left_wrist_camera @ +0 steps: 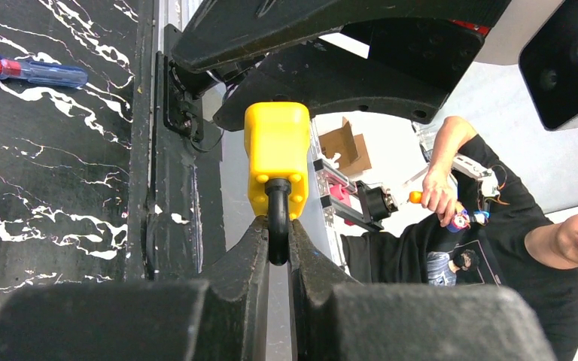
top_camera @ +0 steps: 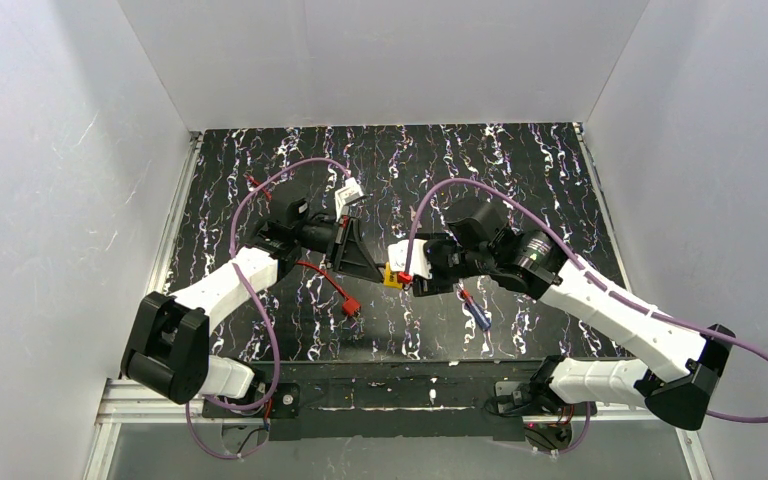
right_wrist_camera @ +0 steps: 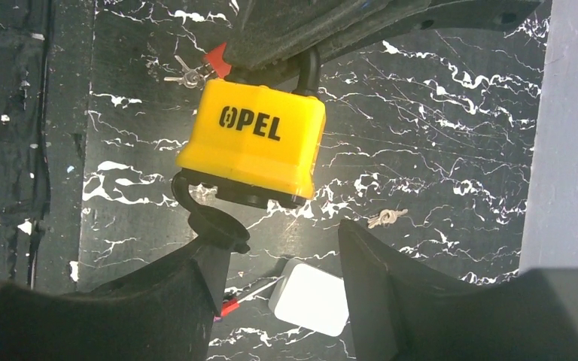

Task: Lock with the key
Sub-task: Adjust the lock.

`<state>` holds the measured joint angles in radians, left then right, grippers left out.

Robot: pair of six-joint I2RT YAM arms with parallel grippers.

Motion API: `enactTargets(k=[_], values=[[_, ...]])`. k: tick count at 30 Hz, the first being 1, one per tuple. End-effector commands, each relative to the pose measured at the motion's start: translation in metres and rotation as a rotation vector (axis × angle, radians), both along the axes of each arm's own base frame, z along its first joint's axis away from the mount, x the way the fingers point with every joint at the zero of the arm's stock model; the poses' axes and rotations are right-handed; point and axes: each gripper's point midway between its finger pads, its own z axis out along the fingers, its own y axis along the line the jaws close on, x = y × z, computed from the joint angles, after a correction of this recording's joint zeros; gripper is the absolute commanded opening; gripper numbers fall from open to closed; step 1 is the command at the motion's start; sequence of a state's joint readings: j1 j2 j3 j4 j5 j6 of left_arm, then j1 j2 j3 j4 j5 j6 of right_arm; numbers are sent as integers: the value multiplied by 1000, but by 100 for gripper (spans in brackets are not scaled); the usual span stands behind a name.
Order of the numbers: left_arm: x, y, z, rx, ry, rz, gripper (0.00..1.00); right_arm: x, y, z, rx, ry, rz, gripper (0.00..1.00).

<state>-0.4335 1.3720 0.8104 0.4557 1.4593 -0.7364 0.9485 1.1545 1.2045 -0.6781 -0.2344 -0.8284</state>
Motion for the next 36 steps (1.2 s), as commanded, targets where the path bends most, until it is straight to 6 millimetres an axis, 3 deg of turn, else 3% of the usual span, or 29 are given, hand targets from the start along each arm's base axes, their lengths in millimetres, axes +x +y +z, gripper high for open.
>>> enactTargets(k=[1, 11, 24, 36], values=[[-6, -1, 5, -22, -35, -40, 0, 3, 14, 27, 97, -7, -8, 62], [-3, -6, -2, 0, -9, -3, 0, 9, 22, 33, 156, 17, -62, 60], [-6, -15, -12, 19, 3, -1, 0, 18, 26, 25, 175, 34, -122, 60], [-29, -21, -19, 15, 6, -101, 0, 27, 31, 18, 165, 8, -136, 60]])
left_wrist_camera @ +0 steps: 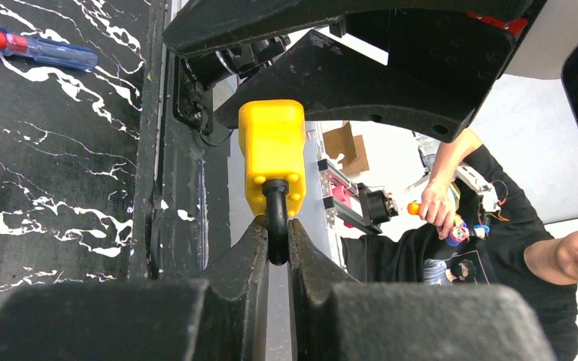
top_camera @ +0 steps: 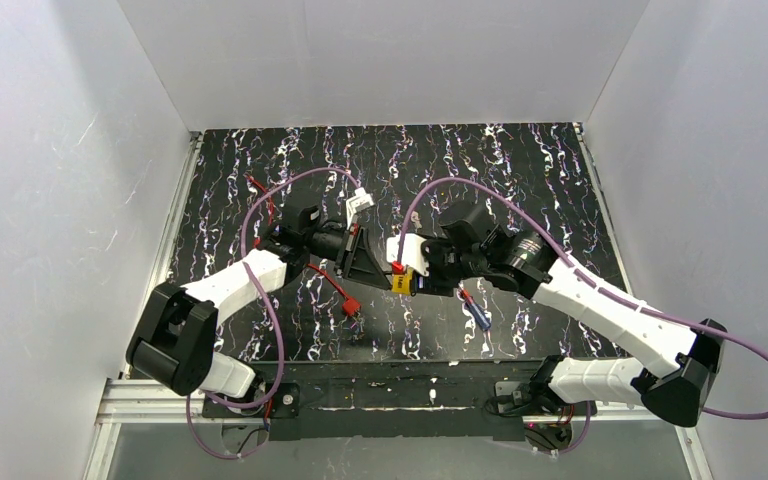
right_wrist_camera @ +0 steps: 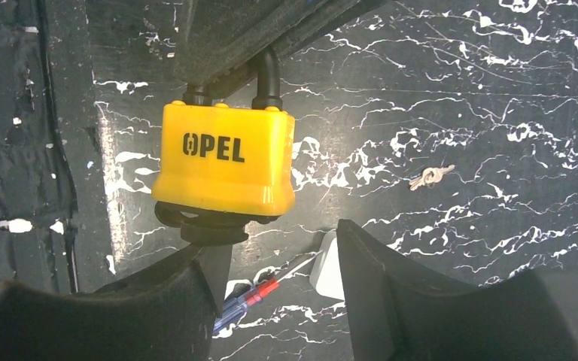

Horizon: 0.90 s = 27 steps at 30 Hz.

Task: Lock with the key
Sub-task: Adjust the lock.

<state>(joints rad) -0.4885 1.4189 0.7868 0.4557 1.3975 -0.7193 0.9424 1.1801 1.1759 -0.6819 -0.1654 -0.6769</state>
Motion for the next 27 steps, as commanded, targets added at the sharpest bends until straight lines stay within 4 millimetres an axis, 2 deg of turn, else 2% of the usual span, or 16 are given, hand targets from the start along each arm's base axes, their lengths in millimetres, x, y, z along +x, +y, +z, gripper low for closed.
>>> enactTargets(k=[1, 10, 12, 15, 21, 27], values=[[-27, -6, 4, -30, -33, -110, 0, 22, 40, 39, 193, -114, 7, 60], [-27, -7, 7, -31, -29, -118, 0, 22, 33, 15, 155, -108, -7, 59], [-28, -6, 8, -31, -26, -123, 0, 23, 33, 16, 164, -110, -13, 58], [-28, -7, 5, -28, -22, -124, 0, 22, 39, 29, 216, -107, -18, 58], [-25, -10, -4, -10, 8, -122, 0, 6, 52, 65, 332, -60, 48, 57], [-25, -14, -7, -2, 9, -116, 0, -3, 60, 90, 424, -35, 78, 59]])
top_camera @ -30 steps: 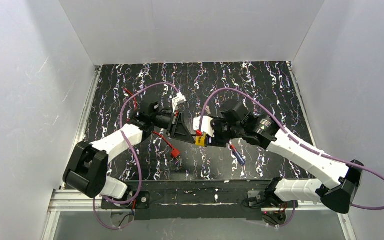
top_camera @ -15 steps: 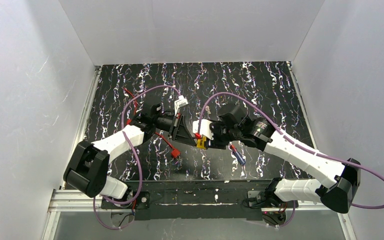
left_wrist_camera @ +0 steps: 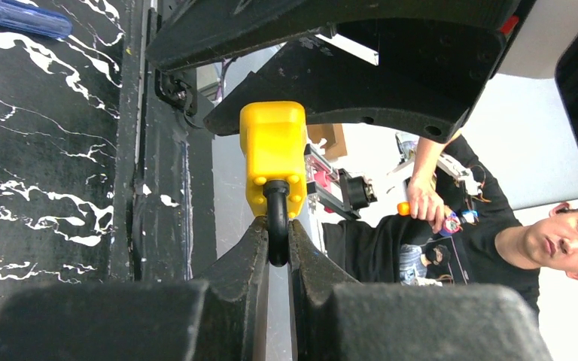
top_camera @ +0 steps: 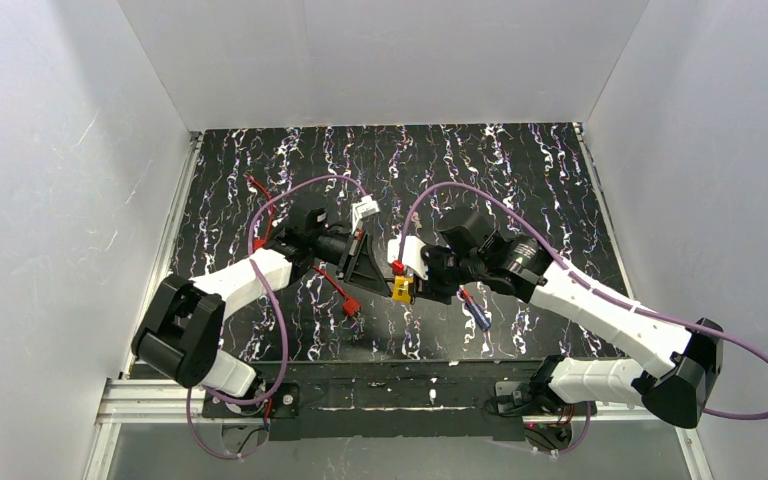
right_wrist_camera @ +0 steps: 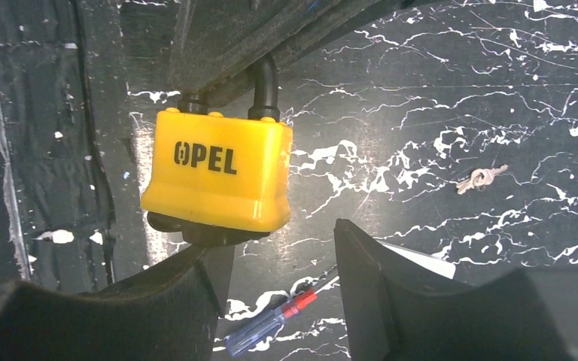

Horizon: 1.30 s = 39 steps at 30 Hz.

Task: Lock with the key
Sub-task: Adjust the lock.

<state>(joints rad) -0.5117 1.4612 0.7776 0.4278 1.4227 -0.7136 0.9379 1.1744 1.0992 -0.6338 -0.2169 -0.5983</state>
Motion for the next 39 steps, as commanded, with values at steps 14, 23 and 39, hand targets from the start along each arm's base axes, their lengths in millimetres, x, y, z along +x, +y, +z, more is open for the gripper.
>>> enactTargets(k=[14, 23, 39], values=[[22, 10, 12, -20, -69, 109, 0, 4, -18, 4, -28, -146, 52, 88], [35, 10, 10, 6, -62, 180, 0, 23, -3, 22, 3, -147, -33, 98], [37, 14, 3, 88, -73, 285, 0, 27, 49, 32, -1, -201, 62, 95]])
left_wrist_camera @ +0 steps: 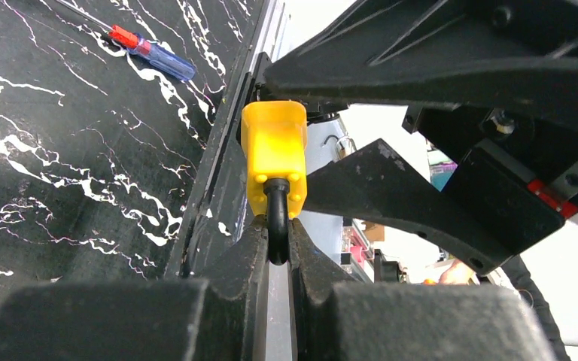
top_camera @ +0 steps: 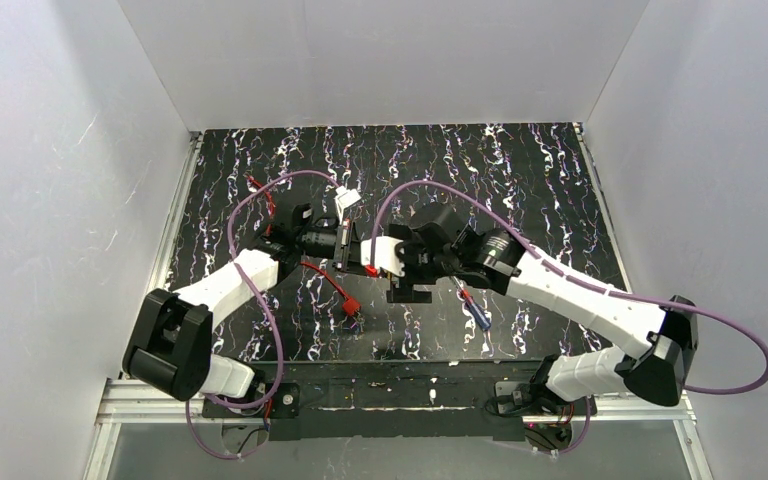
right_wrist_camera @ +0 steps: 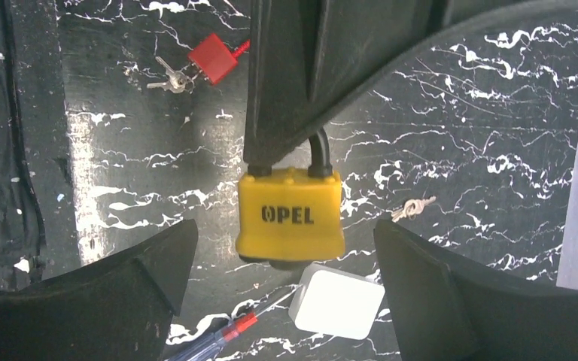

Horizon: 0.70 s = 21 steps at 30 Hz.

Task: Lock with the key
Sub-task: Adjust the lock, then place the lock at the center of the board.

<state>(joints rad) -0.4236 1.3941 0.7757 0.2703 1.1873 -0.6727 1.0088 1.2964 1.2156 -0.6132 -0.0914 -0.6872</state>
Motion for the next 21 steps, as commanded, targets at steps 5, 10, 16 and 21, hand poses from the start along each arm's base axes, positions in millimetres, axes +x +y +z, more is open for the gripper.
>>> enactTargets(k=[5, 10, 16, 21], values=[[-12, 5, 20, -26, -83, -18, 0, 11, 24, 17, 30, -92, 45, 90], [-14, 6, 21, -27, -92, -18, 0, 15, 27, 15, 25, -113, 47, 81], [-13, 6, 19, -22, -88, -18, 0, 15, 31, 17, 37, -116, 54, 65], [-13, 6, 17, -19, -84, -21, 0, 12, 30, 11, 32, -107, 63, 53]])
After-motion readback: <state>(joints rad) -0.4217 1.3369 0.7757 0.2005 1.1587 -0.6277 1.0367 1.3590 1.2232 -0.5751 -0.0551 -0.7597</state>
